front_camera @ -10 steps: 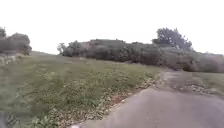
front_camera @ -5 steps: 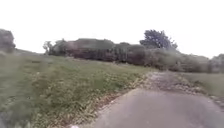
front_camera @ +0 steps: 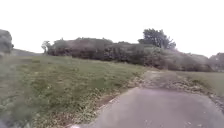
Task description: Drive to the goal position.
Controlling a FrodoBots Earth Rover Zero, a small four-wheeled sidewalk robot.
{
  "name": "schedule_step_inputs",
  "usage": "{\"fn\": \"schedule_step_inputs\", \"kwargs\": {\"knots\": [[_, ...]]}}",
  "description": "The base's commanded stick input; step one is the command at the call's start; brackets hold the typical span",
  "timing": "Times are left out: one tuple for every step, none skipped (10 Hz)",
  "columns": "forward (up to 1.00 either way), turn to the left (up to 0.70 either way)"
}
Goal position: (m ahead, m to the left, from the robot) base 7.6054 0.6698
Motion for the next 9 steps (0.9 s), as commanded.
{"fn": "schedule_step_inputs", "kwargs": {"knots": [[0.0, -0.7], [0.0, -0.7], [0.0, -0.7], [0.0, -0.7], [0.0, -0.7], [0.0, -0.7], [0.0, -0.7], [0.0, -0.7], [0.0, -0.7]]}}
